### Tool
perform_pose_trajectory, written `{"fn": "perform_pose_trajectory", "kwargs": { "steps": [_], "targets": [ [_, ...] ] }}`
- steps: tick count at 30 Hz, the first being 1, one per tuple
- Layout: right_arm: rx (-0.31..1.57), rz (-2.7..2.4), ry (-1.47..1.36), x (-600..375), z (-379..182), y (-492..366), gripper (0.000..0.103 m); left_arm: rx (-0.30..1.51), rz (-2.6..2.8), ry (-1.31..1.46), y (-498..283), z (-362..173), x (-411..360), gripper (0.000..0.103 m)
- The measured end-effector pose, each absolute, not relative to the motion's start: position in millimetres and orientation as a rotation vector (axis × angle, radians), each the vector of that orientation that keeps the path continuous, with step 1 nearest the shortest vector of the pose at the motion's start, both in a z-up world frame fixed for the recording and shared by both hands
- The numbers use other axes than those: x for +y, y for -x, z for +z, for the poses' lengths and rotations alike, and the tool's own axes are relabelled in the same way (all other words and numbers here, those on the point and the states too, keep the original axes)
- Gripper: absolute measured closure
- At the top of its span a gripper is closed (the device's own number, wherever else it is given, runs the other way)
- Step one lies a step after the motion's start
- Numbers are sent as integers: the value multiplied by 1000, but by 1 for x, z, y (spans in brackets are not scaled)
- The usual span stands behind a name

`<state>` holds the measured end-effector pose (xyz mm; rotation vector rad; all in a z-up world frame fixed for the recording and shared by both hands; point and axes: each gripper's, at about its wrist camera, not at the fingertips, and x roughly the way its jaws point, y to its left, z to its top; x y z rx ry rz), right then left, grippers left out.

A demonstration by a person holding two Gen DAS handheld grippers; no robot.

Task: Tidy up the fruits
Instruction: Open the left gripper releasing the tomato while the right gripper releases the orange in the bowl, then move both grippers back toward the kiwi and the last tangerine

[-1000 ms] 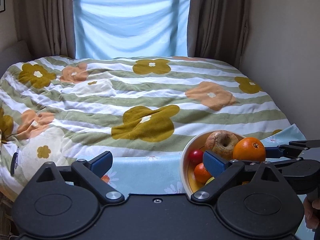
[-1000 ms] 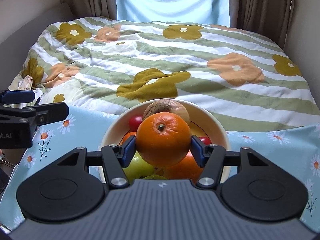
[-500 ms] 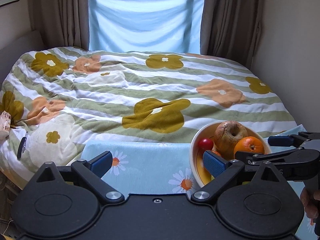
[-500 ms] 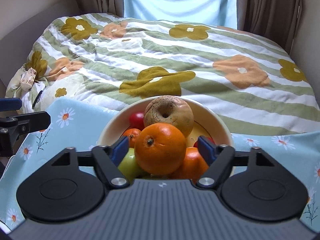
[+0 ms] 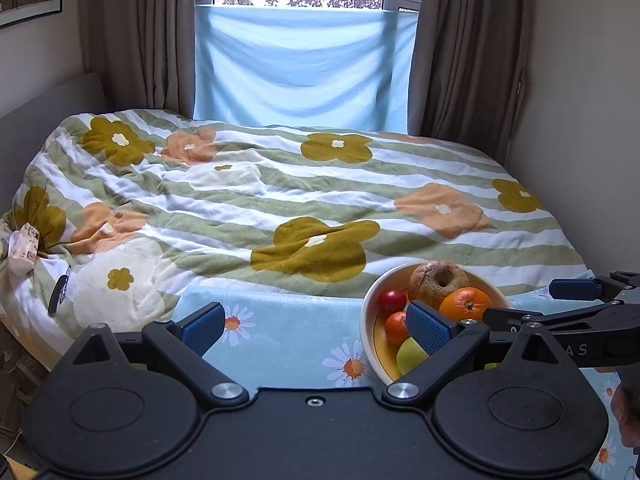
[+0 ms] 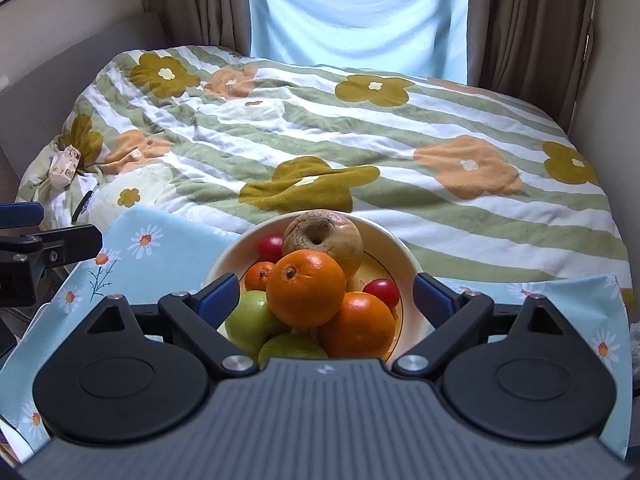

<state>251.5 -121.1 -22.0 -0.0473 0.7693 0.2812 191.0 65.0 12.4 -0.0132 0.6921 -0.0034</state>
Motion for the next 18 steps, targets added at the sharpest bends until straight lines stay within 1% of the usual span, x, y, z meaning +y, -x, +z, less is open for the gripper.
{"fn": "perform_pose_trajectory", "kwargs": {
  "steps": [10, 18],
  "targets": [
    [749, 301, 16, -135, 7, -220, 0, 625, 44, -13, -149, 35, 55, 4],
    [738, 260, -12, -137, 20, -175, 0, 603, 15, 10, -115, 39, 60, 4]
  ]
}}
